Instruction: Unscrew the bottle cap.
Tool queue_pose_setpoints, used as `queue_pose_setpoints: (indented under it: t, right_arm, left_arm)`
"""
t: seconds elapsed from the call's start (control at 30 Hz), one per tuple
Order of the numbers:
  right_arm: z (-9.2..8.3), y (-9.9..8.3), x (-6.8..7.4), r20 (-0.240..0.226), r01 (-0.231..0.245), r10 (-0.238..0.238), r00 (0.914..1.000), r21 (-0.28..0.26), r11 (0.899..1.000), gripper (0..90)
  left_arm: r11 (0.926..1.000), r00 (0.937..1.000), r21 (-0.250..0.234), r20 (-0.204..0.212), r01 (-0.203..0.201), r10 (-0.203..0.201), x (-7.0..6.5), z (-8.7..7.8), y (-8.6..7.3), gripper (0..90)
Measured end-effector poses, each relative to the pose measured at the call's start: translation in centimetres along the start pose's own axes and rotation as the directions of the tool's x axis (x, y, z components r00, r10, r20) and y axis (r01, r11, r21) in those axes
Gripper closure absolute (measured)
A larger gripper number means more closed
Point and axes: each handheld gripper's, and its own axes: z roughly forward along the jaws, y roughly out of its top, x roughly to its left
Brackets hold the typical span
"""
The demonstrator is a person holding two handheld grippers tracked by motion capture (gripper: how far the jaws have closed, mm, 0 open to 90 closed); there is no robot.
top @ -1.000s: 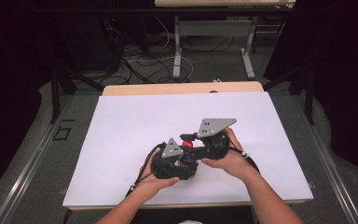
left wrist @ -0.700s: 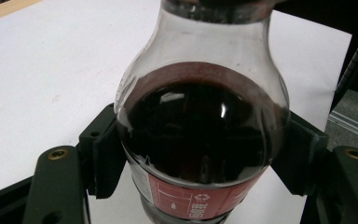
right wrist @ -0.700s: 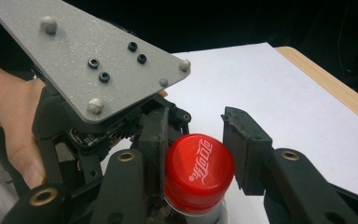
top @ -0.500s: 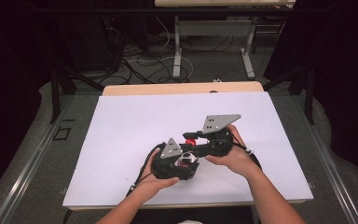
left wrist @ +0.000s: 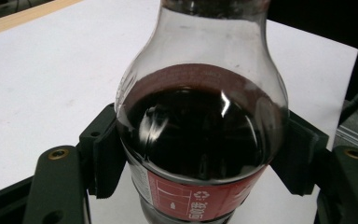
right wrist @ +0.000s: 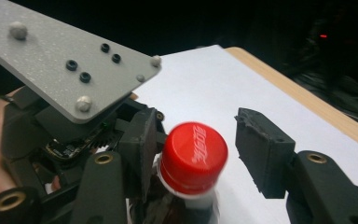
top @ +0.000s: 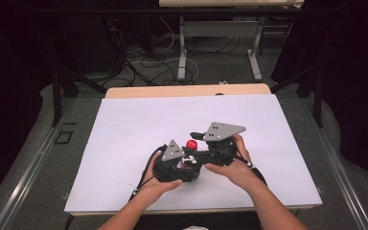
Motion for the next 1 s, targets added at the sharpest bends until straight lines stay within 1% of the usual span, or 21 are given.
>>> queue_pose_setpoints:
  t: [0.03, 0.07, 0.1, 0.13, 0.17, 0.2, 0.3, 0.37, 0.4, 0.43, 0.47, 0.53, 0.6, 0.67, 0.7, 0.73, 0.77, 0.83, 0.9, 0.93, 1.0]
  right_arm:
    - [-0.2, 0.0, 0.5, 0.032, -0.019, 0.019, 0.9993, 0.002, 1.000, 48.2]
    - [-0.2, 0.0, 0.5, 0.032, -0.019, 0.019, 0.9993, 0.002, 1.000, 48.2]
    - [-0.3, -0.1, 0.7, 0.047, -0.028, 0.028, 0.9985, -0.010, 1.000, 48.2]
    - [-0.3, -0.1, 0.9, 0.051, -0.045, 0.046, 0.9976, -0.017, 0.999, 48.4]
    - [-0.3, -0.1, 1.2, 0.058, -0.048, 0.049, 0.9971, -0.025, 0.999, 48.9]
    - [-0.3, -0.1, 1.4, 0.067, -0.052, 0.054, 0.9963, -0.030, 0.998, 49.1]
    - [-0.2, 0.0, 1.9, 0.089, -0.029, 0.030, 0.9956, -0.011, 1.000, 49.6]
    - [0.1, -0.1, 1.9, 0.093, -0.018, 0.020, 0.9955, -0.019, 1.000, 49.9]
    - [0.1, -0.1, 1.9, 0.089, -0.018, 0.020, 0.9959, -0.018, 1.000, 50.1]
    - [0.3, 0.0, 1.9, 0.098, -0.020, 0.022, 0.9949, -0.020, 1.000, 51.6]
    - [0.3, 0.0, 1.9, 0.097, -0.024, 0.026, 0.9949, -0.020, 1.000, 52.1]
    - [0.5, 0.0, 1.8, 0.096, -0.027, 0.028, 0.9950, -0.015, 1.000, 53.9]
    - [0.6, 0.0, 1.7, 0.095, -0.027, 0.028, 0.9951, -0.021, 0.999, 55.0]
    - [0.6, 0.0, 1.5, 0.082, -0.022, 0.024, 0.9963, -0.017, 1.000, 59.4]
    - [0.6, 0.0, 1.3, 0.074, -0.024, 0.025, 0.9969, -0.020, 1.000, 60.1]
    - [0.6, 0.1, 1.1, 0.056, -0.031, 0.032, 0.9979, -0.014, 0.999, 60.4]
    - [0.6, 0.1, 0.8, 0.034, -0.036, 0.037, 0.9988, -0.020, 0.999, 60.6]
    - [0.5, 0.2, 0.3, -0.022, -0.023, 0.022, 0.9995, -0.014, 1.000, 60.9]
    - [0.4, 0.3, -0.3, -0.075, -0.006, 0.005, 0.9971, -0.013, 1.000, 61.0]
    - [0.3, 0.3, -0.6, -0.107, 0.006, -0.006, 0.9943, -0.001, 1.000, 61.0]
    - [0.3, 0.4, -1.2, -0.159, 0.016, -0.016, 0.9872, -0.001, 1.000, 60.9]
  left_arm:
    - [1.0000, 1.0000, 0.006, -0.006, 0.005, -0.005, 0.1, -0.1, 0.0, 29.8]
    - [0.9999, 1.0000, 0.009, -0.007, 0.005, -0.005, 0.1, -0.1, 0.0, 29.8]
    - [1.0000, 0.9999, 0.004, -0.012, 0.002, -0.002, 0.2, -0.1, 0.0, 29.8]
    - [1.0000, 0.9999, 0.003, -0.016, 0.006, -0.006, 0.2, -0.1, 0.0, 29.8]
    - [0.9999, 0.9999, 0.013, -0.010, 0.008, -0.007, 0.2, -0.1, 0.0, 29.8]
    - [0.9999, 0.9998, 0.005, -0.014, 0.016, -0.016, 0.2, 0.0, -0.1, 29.8]
    - [0.9998, 0.9998, 0.015, -0.015, 0.013, -0.013, 0.1, 0.0, -0.1, 29.8]
    - [0.9999, 0.9998, 0.006, -0.011, 0.014, -0.014, 0.1, 0.1, -0.1, 29.9]
    - [0.9998, 0.9999, 0.014, -0.008, 0.014, -0.014, 0.0, 0.0, 0.0, 29.9]
    - [0.9999, 0.9999, 0.013, -0.010, 0.004, -0.003, 0.0, 0.0, 0.0, 29.9]
    - [1.0000, 0.9999, 0.007, -0.012, 0.004, -0.004, -0.1, 0.1, 0.0, 29.9]
    - [0.9998, 1.0000, 0.018, 0.000, 0.006, -0.006, -0.2, 0.0, 0.0, 30.0]
    - [1.0000, 1.0000, 0.007, 0.000, 0.001, -0.001, -0.3, 0.1, 0.0, 29.9]
    - [0.9998, 1.0000, 0.021, 0.004, -0.008, 0.008, -0.3, 0.0, 0.1, 29.9]
    - [0.9999, 1.0000, 0.016, 0.008, -0.001, 0.001, -0.3, 0.0, 0.1, 30.0]
    - [1.0000, 1.0000, 0.008, 0.004, -0.004, 0.003, -0.3, 0.0, 0.0, 30.0]
    - [0.9997, 0.9999, 0.020, 0.011, -0.011, 0.010, -0.3, -0.1, 0.1, 30.0]
    - [1.0000, 0.9998, 0.001, 0.017, -0.010, 0.010, -0.3, 0.0, 0.1, 30.0]
    - [0.9999, 0.9996, 0.004, 0.027, -0.011, 0.011, -0.4, -0.1, 0.1, 30.0]
    - [0.9998, 0.9993, 0.006, 0.032, -0.017, 0.016, -0.4, -0.1, 0.1, 30.0]
    - [0.9999, 0.9990, 0.006, 0.044, -0.013, 0.013, -0.4, 0.0, 0.1, 30.0]
